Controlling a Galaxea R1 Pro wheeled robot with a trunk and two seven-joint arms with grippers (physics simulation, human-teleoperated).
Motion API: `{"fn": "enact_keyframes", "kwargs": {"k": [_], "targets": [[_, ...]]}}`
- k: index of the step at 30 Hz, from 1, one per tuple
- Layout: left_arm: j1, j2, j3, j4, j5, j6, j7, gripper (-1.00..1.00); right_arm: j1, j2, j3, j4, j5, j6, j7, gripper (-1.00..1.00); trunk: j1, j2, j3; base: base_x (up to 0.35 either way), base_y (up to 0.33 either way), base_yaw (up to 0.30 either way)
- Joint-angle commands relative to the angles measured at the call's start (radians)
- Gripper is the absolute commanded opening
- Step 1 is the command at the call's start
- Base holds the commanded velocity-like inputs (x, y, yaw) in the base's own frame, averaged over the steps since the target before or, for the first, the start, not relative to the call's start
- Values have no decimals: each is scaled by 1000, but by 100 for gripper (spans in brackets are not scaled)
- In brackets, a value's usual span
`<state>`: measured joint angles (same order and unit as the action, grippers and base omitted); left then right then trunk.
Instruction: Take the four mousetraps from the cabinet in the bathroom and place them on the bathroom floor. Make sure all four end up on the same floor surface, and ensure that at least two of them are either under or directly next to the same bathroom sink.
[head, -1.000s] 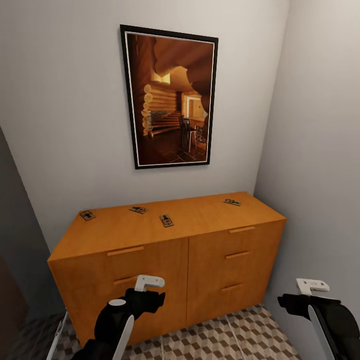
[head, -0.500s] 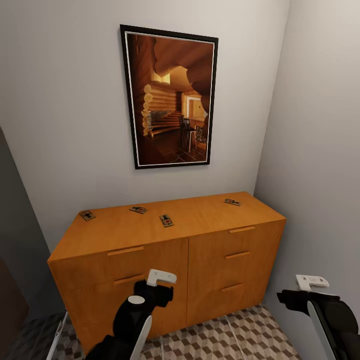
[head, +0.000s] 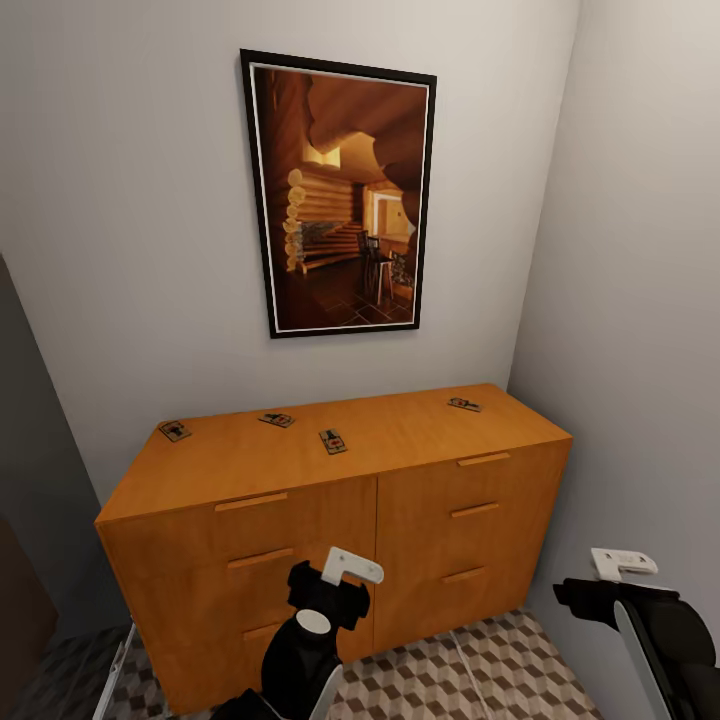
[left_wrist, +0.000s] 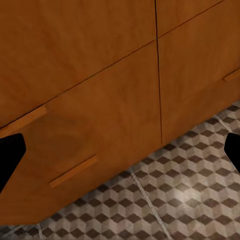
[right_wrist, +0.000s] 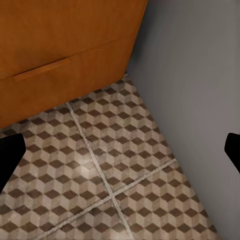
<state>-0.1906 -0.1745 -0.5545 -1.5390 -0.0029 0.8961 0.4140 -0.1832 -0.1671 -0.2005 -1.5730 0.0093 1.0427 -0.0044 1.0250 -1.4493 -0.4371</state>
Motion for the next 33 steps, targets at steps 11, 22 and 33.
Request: {"fn": "enact_keyframes", "kwargs": {"k": [11, 22, 33], "targets": [[-1, 0, -18, 2, 35, 9, 21, 100, -1, 0, 1, -1, 0, 4, 4, 100, 0, -1, -1, 0, 0, 0], [-1, 0, -20, 2, 45, 10, 23, 100, -1, 1, 2, -1, -2, 4, 8, 100, 0, -1, -1, 0, 0, 0], [-1, 0, -21, 2, 46, 9, 23, 100, -1, 3, 4, 0, -3, 4, 6, 100, 0, -1, -1, 0, 0, 0]]}}
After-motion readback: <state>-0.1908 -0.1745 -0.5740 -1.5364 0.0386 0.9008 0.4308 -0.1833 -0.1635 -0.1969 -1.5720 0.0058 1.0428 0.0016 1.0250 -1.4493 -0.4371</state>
